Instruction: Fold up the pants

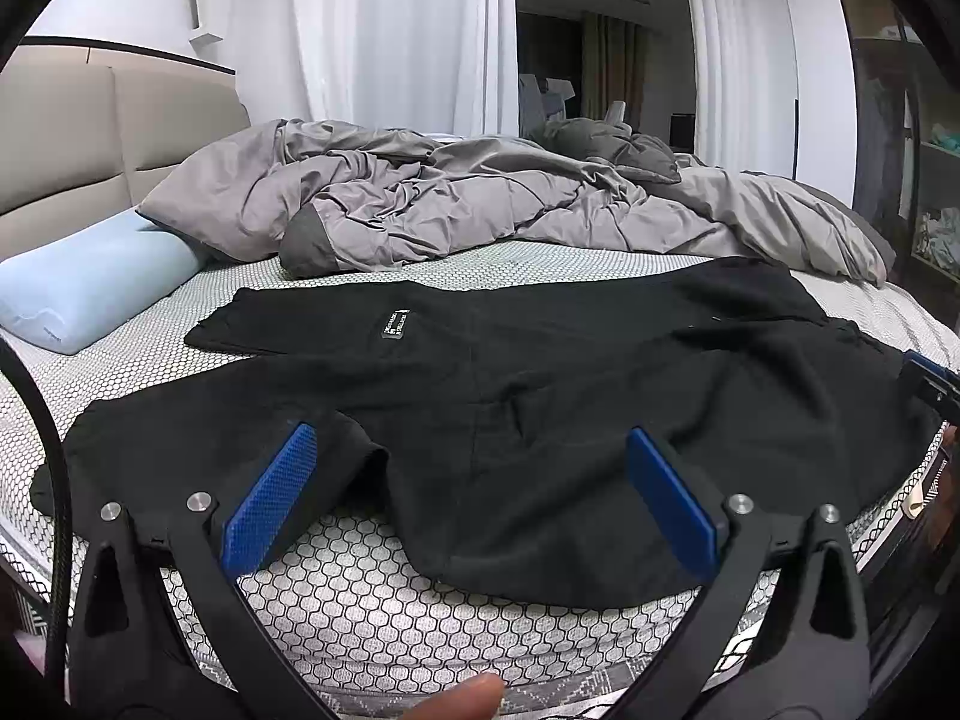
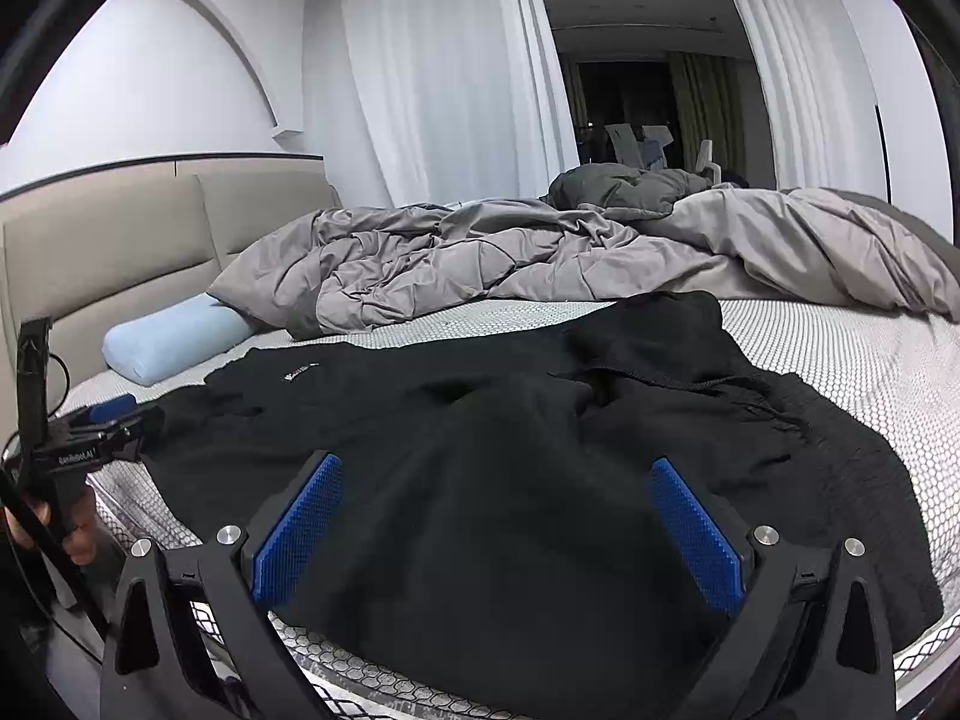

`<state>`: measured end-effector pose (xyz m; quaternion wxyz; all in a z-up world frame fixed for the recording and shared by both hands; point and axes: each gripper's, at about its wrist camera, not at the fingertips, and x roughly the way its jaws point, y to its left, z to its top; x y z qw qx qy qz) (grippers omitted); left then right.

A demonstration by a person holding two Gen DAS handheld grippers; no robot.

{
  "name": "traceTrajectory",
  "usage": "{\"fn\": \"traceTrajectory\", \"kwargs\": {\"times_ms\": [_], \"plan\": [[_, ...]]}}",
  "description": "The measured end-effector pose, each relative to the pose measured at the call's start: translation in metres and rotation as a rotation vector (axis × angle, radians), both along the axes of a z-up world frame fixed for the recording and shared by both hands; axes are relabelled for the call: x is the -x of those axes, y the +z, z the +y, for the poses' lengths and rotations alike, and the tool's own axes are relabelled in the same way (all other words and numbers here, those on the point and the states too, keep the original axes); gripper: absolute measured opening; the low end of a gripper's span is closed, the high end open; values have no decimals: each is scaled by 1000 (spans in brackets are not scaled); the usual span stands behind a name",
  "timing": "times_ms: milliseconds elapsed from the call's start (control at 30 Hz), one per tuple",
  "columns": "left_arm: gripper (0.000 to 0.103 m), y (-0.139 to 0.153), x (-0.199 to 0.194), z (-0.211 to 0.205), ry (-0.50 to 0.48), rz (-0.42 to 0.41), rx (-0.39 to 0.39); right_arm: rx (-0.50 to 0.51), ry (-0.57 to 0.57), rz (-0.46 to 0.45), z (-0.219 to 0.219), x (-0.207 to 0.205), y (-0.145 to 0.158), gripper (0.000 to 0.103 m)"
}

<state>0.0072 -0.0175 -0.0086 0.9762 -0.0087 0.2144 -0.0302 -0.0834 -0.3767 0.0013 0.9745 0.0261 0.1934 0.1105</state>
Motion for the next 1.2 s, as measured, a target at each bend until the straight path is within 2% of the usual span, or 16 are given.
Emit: {"fn": "traceTrajectory", "kwargs": {"times_ms": [200, 600, 1200], "plan": [[102, -1, 0, 0, -1, 2, -2, -36, -24, 6, -7, -1, 0, 103], [102, -5, -1, 10, 27, 11, 24, -23, -29, 15, -7, -4, -3, 103], [102, -5, -1, 14, 21, 15, 7, -27, -24, 12, -8, -1, -4, 103]]}}
